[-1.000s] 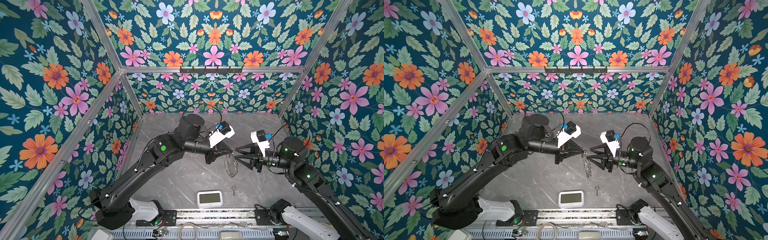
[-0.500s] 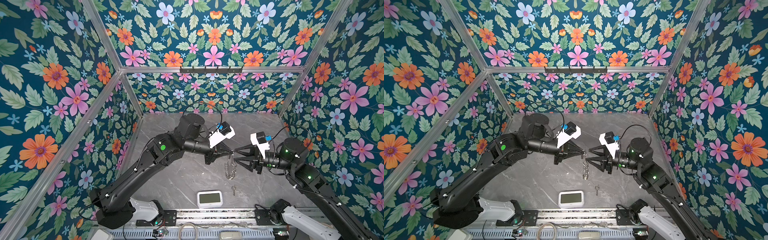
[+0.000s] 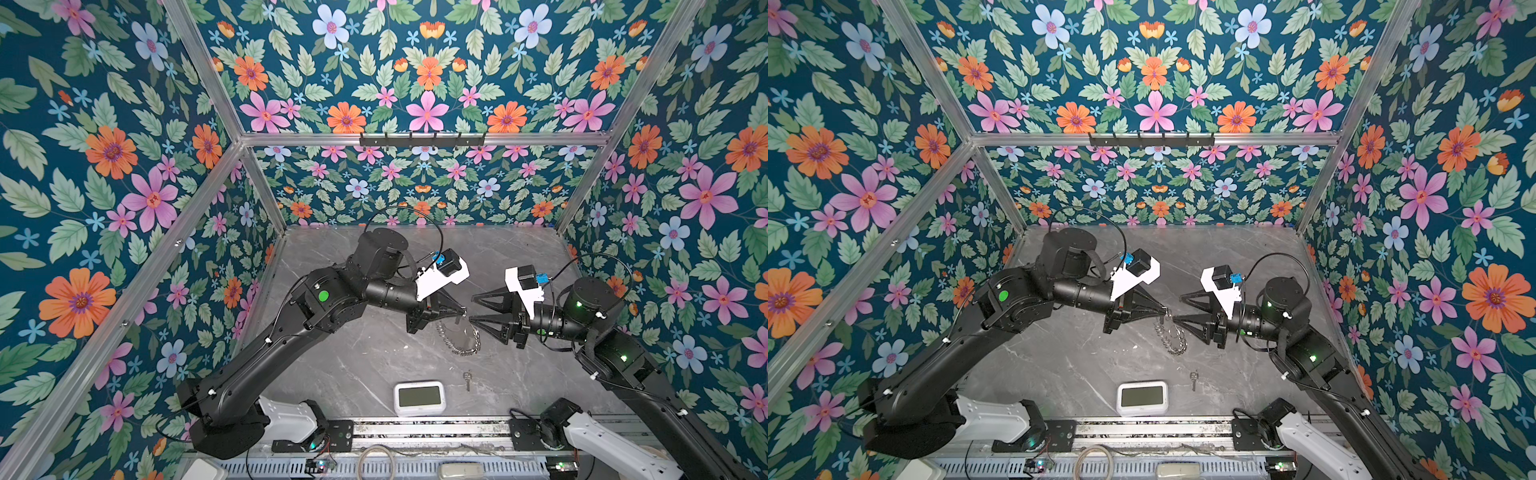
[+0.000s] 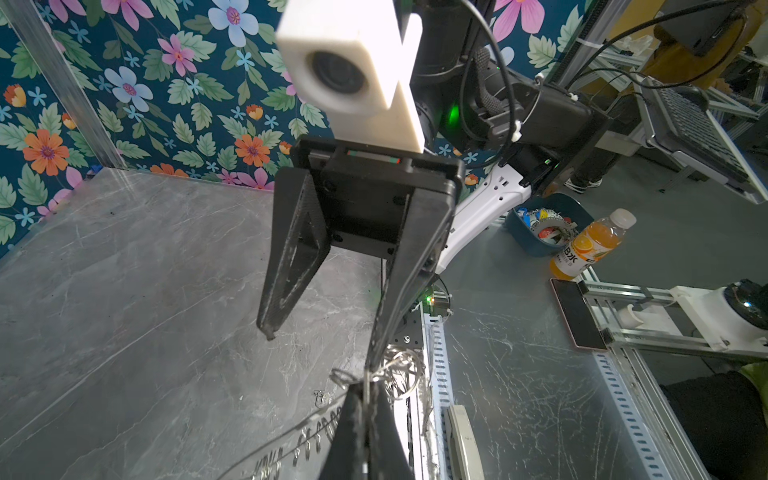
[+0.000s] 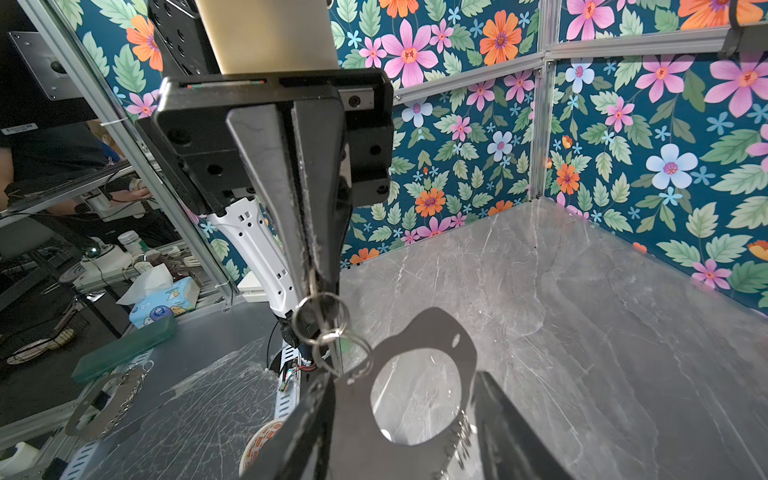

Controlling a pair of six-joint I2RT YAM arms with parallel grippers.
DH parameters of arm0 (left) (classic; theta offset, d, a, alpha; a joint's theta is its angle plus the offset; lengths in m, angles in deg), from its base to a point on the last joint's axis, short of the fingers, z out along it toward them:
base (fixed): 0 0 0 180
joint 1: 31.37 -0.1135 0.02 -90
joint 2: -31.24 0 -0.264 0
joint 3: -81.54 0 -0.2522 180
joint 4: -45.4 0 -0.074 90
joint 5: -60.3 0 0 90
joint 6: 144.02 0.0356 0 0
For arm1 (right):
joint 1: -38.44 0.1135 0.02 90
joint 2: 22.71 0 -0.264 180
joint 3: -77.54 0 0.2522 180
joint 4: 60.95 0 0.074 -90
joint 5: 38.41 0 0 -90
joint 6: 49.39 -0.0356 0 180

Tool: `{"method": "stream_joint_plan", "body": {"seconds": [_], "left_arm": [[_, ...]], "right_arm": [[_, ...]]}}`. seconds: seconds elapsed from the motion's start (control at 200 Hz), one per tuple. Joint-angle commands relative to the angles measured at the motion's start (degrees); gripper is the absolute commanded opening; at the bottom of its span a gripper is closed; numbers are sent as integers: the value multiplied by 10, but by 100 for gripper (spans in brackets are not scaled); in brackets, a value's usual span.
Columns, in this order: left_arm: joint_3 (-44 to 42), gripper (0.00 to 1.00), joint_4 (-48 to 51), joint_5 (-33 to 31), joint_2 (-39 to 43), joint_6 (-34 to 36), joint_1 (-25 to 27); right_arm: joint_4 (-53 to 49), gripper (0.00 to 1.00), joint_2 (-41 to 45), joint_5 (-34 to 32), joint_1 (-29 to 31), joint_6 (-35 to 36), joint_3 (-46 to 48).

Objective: Remove the keys from the keyring

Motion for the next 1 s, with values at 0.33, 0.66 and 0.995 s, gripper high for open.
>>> {"method": "stream_joint_plan", "body": {"seconds": [0.33, 0.66, 0.995], "left_arm": [[11, 0, -1, 53, 3, -2, 0], [10, 0, 4, 78, -6, 7, 0], [35, 0, 57, 99, -31, 47, 0]], "right_arm": [[18, 54, 9, 12, 0, -6, -2], [70, 54, 32, 43, 2, -33, 25], [120, 60, 2, 137, 1, -60, 41]]}}
